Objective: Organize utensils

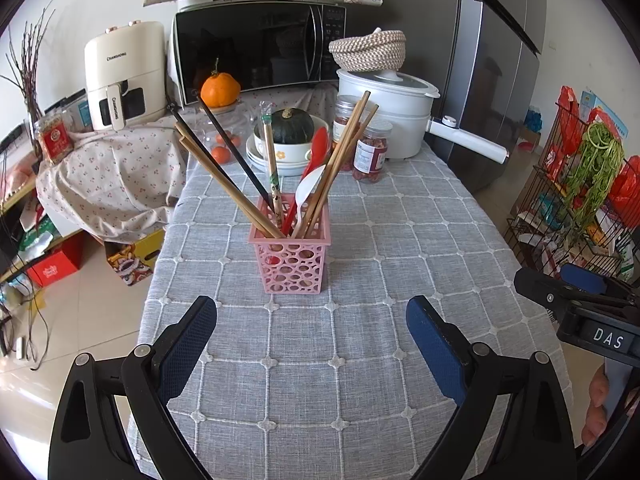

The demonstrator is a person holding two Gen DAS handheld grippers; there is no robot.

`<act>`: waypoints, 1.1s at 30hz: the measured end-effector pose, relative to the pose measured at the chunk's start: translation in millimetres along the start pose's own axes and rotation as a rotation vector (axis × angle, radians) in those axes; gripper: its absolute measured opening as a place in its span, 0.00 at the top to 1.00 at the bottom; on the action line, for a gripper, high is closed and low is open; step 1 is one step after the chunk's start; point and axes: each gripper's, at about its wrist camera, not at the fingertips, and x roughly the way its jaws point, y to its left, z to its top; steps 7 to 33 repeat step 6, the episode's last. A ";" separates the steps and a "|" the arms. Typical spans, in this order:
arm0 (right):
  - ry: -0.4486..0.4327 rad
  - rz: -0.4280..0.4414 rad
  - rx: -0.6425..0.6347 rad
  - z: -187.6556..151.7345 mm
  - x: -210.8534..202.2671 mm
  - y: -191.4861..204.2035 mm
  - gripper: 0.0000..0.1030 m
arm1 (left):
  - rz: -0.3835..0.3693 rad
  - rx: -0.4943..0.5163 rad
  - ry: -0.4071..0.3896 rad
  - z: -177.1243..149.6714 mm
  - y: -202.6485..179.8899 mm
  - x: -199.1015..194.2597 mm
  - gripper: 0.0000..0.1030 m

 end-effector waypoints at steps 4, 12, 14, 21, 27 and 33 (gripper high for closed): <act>0.004 0.002 0.001 -0.3 0.0 0.7 0.07 | 0.007 -0.001 0.006 0.3 -0.1 0.9 0.06; 0.006 0.003 -0.001 -0.5 0.0 1.7 0.07 | 0.014 -0.002 0.008 0.7 0.1 1.6 0.06; 0.006 0.003 -0.001 -0.5 0.0 1.7 0.07 | 0.014 -0.002 0.008 0.7 0.1 1.6 0.06; 0.006 0.003 -0.001 -0.5 0.0 1.7 0.07 | 0.014 -0.002 0.008 0.7 0.1 1.6 0.06; 0.006 0.003 -0.001 -0.5 0.0 1.7 0.07 | 0.014 -0.002 0.008 0.7 0.1 1.6 0.06; 0.006 0.003 -0.001 -0.5 0.0 1.7 0.07 | 0.014 -0.002 0.008 0.7 0.1 1.6 0.06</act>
